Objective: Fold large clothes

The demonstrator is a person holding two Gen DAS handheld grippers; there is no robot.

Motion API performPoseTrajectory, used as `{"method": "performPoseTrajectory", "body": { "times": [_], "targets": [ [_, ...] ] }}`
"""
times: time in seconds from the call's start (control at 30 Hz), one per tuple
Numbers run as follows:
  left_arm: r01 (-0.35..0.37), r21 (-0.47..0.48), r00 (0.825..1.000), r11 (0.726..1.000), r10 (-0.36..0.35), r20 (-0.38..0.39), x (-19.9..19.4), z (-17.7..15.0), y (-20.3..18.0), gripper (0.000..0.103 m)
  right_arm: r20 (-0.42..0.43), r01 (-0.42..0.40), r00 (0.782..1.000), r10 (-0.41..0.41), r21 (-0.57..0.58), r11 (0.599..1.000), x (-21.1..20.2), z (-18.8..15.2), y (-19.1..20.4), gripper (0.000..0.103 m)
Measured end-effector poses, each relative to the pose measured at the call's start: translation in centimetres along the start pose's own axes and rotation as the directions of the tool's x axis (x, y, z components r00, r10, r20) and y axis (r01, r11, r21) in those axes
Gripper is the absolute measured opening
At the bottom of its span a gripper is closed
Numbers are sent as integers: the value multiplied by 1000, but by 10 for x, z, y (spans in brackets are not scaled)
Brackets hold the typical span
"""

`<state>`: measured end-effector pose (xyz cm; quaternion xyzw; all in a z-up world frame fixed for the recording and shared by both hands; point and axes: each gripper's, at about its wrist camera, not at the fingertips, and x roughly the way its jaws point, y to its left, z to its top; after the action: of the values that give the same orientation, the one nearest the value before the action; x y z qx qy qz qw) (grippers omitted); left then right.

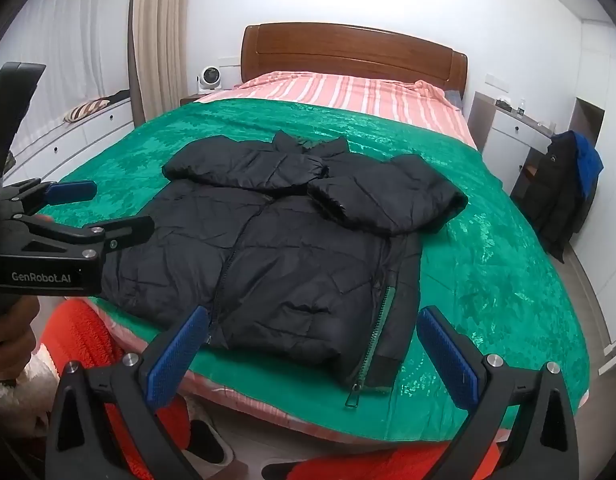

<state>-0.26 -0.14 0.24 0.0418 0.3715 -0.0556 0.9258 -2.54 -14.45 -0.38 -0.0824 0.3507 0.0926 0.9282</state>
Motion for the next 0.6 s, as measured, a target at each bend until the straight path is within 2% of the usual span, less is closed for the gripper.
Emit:
{"method": "performPoseTrajectory", "body": {
  "times": [0.6],
  "targets": [
    [-17,7,1000,1000,17,15,-2,-5,1,103,-5,-2,1000,2,2,1000,4,-3,1,103]
  ]
}}
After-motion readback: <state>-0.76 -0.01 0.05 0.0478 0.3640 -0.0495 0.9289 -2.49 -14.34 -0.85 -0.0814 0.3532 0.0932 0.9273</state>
